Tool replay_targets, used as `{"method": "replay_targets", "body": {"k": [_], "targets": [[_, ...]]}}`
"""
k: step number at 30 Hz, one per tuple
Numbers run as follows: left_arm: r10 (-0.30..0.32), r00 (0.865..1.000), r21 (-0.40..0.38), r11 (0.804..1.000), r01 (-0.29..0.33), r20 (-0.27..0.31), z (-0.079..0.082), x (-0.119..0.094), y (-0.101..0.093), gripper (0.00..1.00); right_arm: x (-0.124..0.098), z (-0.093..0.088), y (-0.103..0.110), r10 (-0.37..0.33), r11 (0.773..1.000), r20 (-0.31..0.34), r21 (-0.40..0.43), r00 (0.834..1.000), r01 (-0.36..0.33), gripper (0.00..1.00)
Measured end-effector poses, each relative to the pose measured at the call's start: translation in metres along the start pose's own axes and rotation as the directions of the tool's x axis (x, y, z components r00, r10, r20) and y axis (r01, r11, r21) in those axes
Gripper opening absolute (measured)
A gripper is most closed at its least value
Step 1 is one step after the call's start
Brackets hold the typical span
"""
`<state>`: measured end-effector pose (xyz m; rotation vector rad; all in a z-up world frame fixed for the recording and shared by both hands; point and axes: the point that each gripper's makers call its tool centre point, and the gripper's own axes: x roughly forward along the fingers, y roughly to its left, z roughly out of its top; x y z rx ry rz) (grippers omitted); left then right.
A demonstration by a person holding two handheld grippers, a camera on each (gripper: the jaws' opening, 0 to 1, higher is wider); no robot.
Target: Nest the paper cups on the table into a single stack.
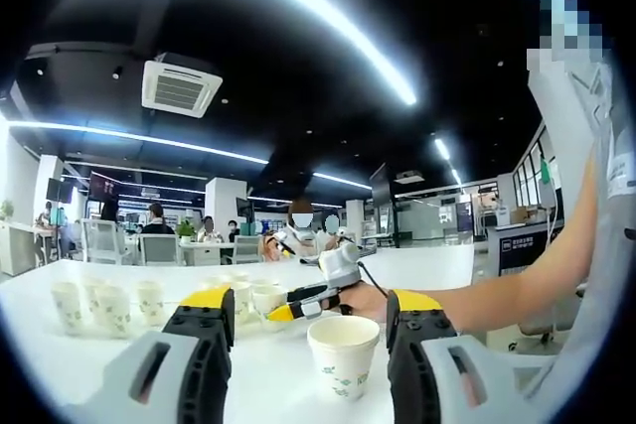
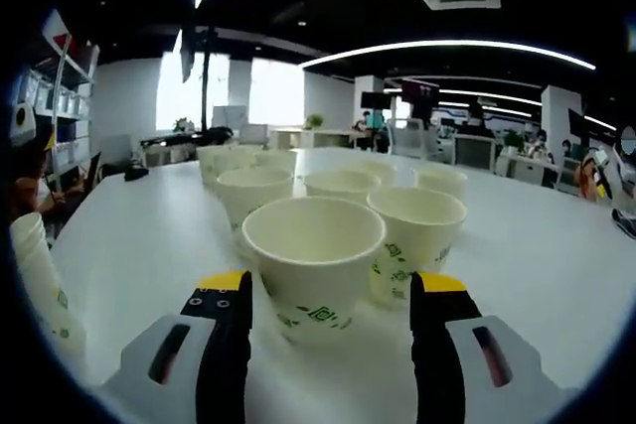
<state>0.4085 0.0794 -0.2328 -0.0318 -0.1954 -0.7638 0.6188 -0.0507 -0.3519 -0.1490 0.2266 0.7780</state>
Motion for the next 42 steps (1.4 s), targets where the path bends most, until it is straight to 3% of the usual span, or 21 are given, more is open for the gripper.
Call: {"method": "replay_targets", "body": {"k": [8, 15, 27, 42], "targets": [[0.014, 1.000, 0.001, 1.000, -0.014, -0.005, -0.002, -0.003, 0.006, 0.66, 0.005, 0.000, 0.007, 0.025, 1.000, -0.004, -0.005, 1.000, -0.025, 0.57], [0.015, 1.000, -0.003, 1.000, -0.015, -0.008, -0.004, -0.002, 0.008, 0.65, 0.009, -0.001, -0.008, 0.038, 0.999, -0.001, -0.005, 0.999, -0.038, 0.46], [0.017, 1.000, -0.002, 1.000, -0.017, -0.020, -0.008, -0.001, 0.008, 0.65, 0.018, 0.002, -0.011, 0.051, 0.999, 0.002, -0.018, 0.999, -0.051, 0.45], [0.024, 1.000, 0.002, 1.000, -0.024, -0.019, -0.007, -0.004, 0.010, 0.65, 0.005, 0.009, -0.027, 0.027, 0.999, 0.029, -0.020, 0.999, -0.026, 0.45]]}}
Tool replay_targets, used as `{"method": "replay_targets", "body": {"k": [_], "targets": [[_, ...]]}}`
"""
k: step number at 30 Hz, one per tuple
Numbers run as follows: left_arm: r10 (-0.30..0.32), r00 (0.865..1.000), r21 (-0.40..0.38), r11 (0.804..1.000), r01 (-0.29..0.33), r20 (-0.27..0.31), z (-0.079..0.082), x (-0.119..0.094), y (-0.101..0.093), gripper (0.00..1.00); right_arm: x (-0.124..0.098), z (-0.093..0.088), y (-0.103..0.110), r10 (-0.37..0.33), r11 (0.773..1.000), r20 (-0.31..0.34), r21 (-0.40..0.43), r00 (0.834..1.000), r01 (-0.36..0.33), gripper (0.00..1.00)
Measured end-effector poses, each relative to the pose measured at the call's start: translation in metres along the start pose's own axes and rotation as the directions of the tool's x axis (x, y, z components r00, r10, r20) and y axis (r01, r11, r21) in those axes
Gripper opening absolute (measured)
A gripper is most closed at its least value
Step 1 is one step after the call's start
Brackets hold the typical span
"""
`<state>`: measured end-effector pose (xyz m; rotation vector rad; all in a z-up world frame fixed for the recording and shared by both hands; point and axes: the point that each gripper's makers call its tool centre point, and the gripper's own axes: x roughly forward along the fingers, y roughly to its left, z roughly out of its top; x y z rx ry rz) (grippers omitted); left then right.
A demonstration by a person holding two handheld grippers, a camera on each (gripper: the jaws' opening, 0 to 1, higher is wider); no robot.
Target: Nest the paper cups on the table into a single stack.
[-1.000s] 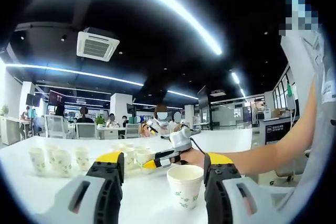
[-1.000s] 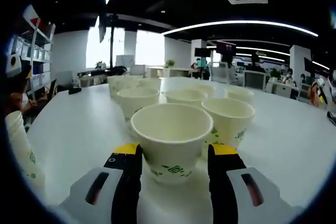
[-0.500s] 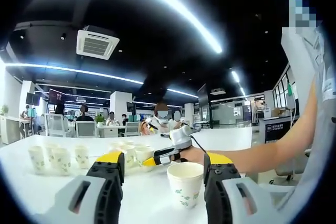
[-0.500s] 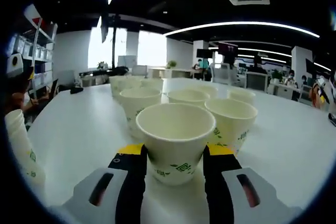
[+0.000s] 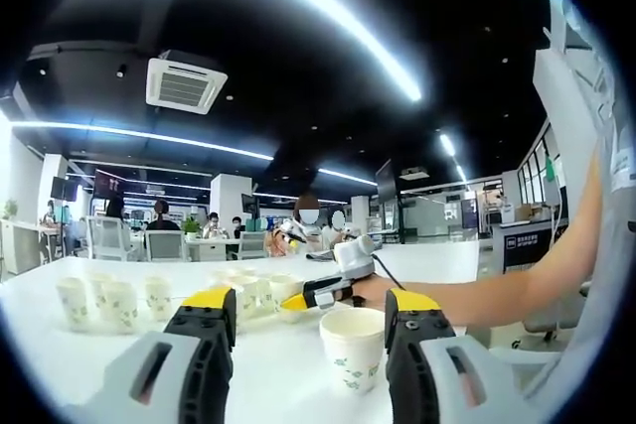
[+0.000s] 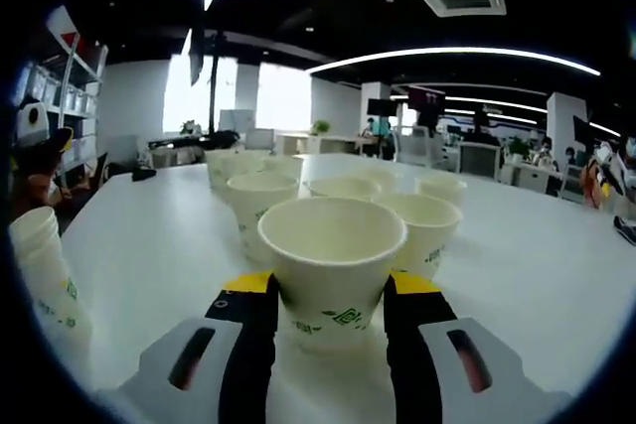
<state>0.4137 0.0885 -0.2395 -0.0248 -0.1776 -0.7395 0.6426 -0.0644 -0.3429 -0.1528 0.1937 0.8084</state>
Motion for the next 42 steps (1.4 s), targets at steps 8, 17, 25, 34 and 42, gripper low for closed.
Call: {"method": "replay_targets", "body": {"k": [8, 17, 25, 34, 42], "targets": [[0.003, 1.000, 0.003, 1.000, -0.003, -0.001, 0.001, 0.000, 0.001, 0.64, -0.007, 0.010, -0.007, -0.004, 1.000, 0.035, 0.006, 0.999, 0.004, 0.45], [-0.002, 1.000, 0.002, 1.000, 0.002, -0.006, -0.001, 0.002, -0.001, 0.64, -0.017, 0.024, -0.007, -0.002, 1.000, 0.074, -0.002, 0.997, 0.003, 0.45], [-0.004, 1.000, 0.001, 1.000, 0.004, -0.008, -0.002, 0.003, -0.002, 0.64, -0.019, 0.036, -0.005, 0.011, 1.000, 0.110, 0.002, 0.994, -0.012, 0.45], [0.000, 1.000, 0.002, 1.000, 0.000, -0.011, -0.003, 0.003, -0.001, 0.64, -0.026, 0.048, 0.004, 0.039, 0.999, 0.144, -0.003, 0.989, -0.039, 0.45], [-0.004, 1.000, 0.000, 1.000, 0.004, -0.015, -0.006, 0.004, -0.002, 0.64, -0.041, 0.069, 0.025, 0.066, 0.997, 0.187, -0.038, 0.980, -0.060, 0.45]]}}
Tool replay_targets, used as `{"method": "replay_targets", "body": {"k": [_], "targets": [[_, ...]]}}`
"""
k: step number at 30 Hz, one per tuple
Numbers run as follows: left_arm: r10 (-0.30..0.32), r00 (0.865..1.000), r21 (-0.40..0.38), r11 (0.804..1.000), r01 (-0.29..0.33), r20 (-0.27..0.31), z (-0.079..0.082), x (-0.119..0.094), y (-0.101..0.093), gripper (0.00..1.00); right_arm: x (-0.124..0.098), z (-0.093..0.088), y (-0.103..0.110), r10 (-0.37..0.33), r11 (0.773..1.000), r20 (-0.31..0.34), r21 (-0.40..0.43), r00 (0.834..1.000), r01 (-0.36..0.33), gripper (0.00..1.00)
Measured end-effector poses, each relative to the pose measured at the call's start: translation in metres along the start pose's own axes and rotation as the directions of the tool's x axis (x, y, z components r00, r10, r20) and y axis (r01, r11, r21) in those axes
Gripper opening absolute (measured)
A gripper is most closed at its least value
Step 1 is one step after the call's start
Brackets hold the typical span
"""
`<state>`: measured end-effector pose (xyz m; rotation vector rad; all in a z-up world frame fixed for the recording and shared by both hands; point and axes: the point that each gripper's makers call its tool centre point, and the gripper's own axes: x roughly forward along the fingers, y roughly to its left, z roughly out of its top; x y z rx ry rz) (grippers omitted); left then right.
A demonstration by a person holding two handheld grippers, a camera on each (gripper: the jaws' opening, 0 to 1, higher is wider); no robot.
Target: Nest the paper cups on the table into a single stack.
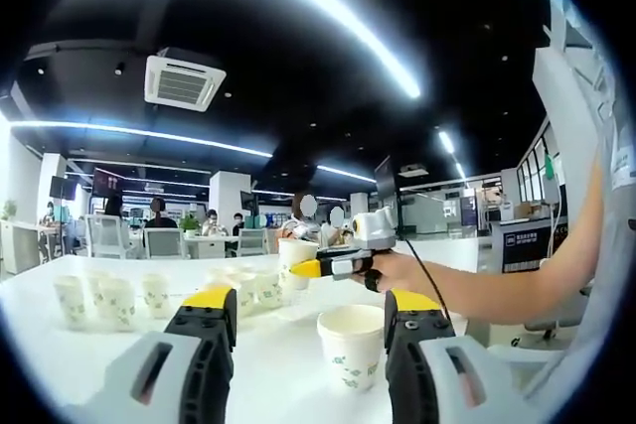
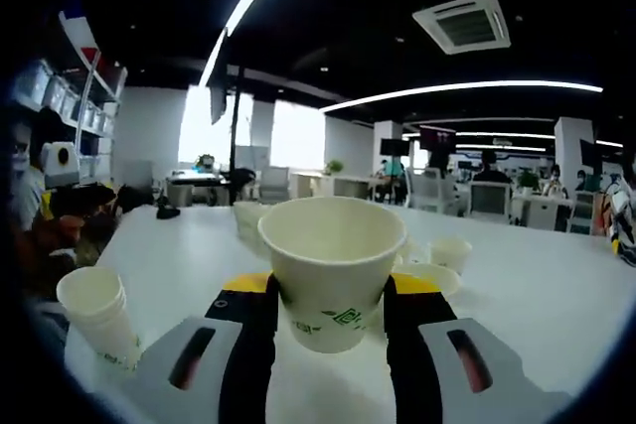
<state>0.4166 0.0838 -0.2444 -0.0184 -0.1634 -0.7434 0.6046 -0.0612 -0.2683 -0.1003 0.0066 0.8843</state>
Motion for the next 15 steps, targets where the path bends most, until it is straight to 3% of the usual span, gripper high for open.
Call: {"method": "replay_targets", "body": {"k": [8, 15], "targets": [[-0.001, 1.000, 0.005, 1.000, 0.001, 0.007, 0.001, -0.001, -0.001, 0.63, -0.005, 0.027, 0.033, 0.054, 0.998, 0.030, -0.046, 0.998, -0.053, 0.45], [0.000, 1.000, 0.005, 1.000, 0.000, 0.011, 0.003, -0.002, 0.000, 0.63, -0.009, 0.030, 0.058, 0.107, 0.991, -0.005, -0.082, 0.994, -0.107, 0.45]]}}
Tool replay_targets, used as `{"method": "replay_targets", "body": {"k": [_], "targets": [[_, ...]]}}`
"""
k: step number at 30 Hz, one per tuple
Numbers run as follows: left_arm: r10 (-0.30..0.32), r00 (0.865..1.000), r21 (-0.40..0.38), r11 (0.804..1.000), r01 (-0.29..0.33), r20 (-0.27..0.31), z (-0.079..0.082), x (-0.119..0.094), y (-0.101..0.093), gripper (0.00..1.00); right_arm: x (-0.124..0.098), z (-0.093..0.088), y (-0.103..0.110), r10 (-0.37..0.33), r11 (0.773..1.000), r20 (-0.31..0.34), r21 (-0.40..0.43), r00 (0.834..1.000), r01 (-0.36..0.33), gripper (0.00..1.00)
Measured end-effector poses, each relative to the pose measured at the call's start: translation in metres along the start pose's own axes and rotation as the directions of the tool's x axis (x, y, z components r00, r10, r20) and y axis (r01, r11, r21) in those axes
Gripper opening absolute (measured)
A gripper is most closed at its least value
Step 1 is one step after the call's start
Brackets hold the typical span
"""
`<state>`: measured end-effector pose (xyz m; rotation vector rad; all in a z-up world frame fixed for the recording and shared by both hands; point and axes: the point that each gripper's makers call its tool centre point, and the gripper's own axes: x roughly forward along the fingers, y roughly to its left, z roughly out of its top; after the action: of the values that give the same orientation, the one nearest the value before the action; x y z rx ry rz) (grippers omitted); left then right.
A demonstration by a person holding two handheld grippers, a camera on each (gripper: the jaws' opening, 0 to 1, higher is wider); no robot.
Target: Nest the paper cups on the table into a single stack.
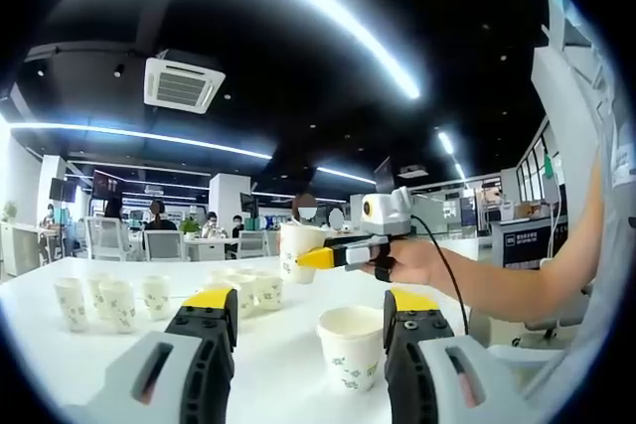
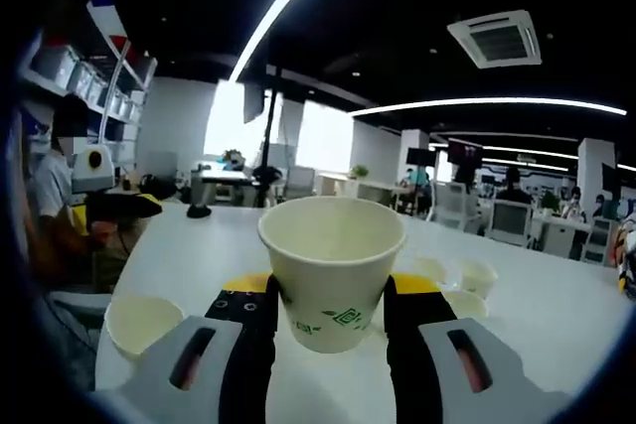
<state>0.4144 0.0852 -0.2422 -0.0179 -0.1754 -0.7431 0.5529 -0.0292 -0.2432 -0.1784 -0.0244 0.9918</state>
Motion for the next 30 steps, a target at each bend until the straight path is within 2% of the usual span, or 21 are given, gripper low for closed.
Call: {"method": "replay_targets", "body": {"k": [14, 30], "targets": [[0.001, 1.000, 0.001, 1.000, -0.001, 0.009, 0.002, -0.002, -0.002, 0.63, -0.018, 0.018, 0.025, 0.035, 0.999, 0.058, 0.019, 0.998, -0.036, 0.44], [-0.002, 1.000, 0.000, 1.000, 0.002, 0.005, 0.002, 0.000, -0.004, 0.63, -0.031, 0.025, 0.063, 0.137, 0.986, 0.084, 0.079, 0.987, -0.144, 0.44]]}}
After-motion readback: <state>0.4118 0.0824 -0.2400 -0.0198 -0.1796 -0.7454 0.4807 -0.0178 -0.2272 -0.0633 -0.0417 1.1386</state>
